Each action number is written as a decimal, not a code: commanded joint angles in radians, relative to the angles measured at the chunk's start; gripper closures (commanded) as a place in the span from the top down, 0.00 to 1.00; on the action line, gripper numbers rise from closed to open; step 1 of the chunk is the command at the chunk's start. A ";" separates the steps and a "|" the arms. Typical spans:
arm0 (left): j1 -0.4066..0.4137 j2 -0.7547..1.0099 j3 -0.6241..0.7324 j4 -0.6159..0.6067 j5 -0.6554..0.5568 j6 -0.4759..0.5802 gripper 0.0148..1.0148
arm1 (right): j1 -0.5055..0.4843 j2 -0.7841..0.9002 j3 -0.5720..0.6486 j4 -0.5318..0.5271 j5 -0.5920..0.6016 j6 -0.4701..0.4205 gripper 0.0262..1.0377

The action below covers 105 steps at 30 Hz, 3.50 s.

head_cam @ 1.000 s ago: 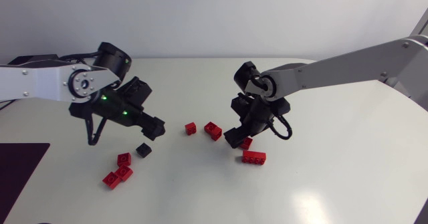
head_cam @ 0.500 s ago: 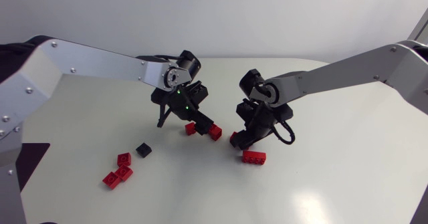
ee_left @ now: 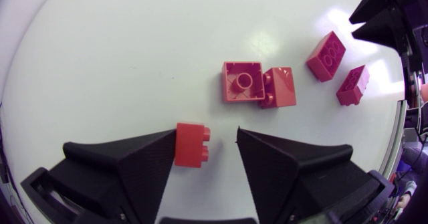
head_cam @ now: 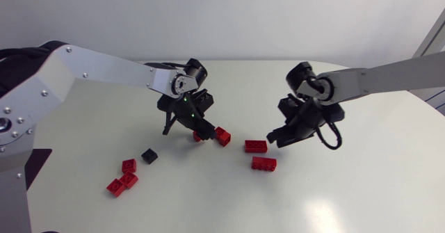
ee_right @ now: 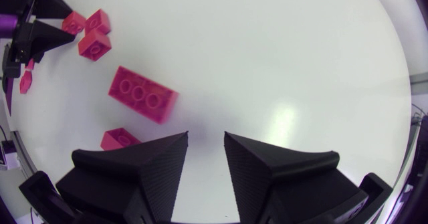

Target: Sort duplo bricks by size, large to the right and small to the left

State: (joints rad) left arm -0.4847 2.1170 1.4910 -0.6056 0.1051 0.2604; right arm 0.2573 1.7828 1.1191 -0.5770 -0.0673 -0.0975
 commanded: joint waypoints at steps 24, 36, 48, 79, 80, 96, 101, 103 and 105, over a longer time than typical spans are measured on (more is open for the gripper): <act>0.212 -0.287 -0.449 0.112 -0.042 0.050 0.27 | 0.066 0.018 0.061 -0.070 -0.039 -0.013 0.96; 0.317 -0.400 -0.523 0.109 -0.042 0.074 0.96 | 0.217 0.216 0.327 -0.138 0.014 0.148 0.96; 0.317 -0.417 -0.538 0.113 -0.041 0.069 0.96 | 0.280 0.264 0.364 -0.239 0.156 0.443 0.96; 0.262 -0.379 -0.514 0.124 -0.041 0.048 0.96 | 0.062 0.214 0.156 -0.238 0.130 0.538 0.95; 0.261 -0.379 -0.512 0.124 -0.041 0.048 0.96 | 0.043 0.194 0.130 -0.238 0.129 0.532 0.96; 0.207 -0.397 -0.505 0.129 -0.041 0.016 0.96 | 0.057 -0.036 0.199 -0.308 0.106 0.499 0.96; 0.205 -0.408 -0.509 0.129 -0.041 0.016 0.96 | 0.076 -0.046 0.128 -0.291 0.100 0.504 0.96; 0.179 -0.411 -0.497 0.129 -0.041 0.014 0.96 | 0.089 -0.046 0.114 -0.284 0.095 0.509 0.96; 0.152 -0.434 -0.486 0.119 0.039 0.025 0.96 | 0.103 -0.042 0.120 -0.284 0.075 0.515 0.96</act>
State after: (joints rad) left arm -0.3004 1.7195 0.9798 -0.4747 0.1097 0.2947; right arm 0.3424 1.7363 1.2572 -0.8562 0.0181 0.4015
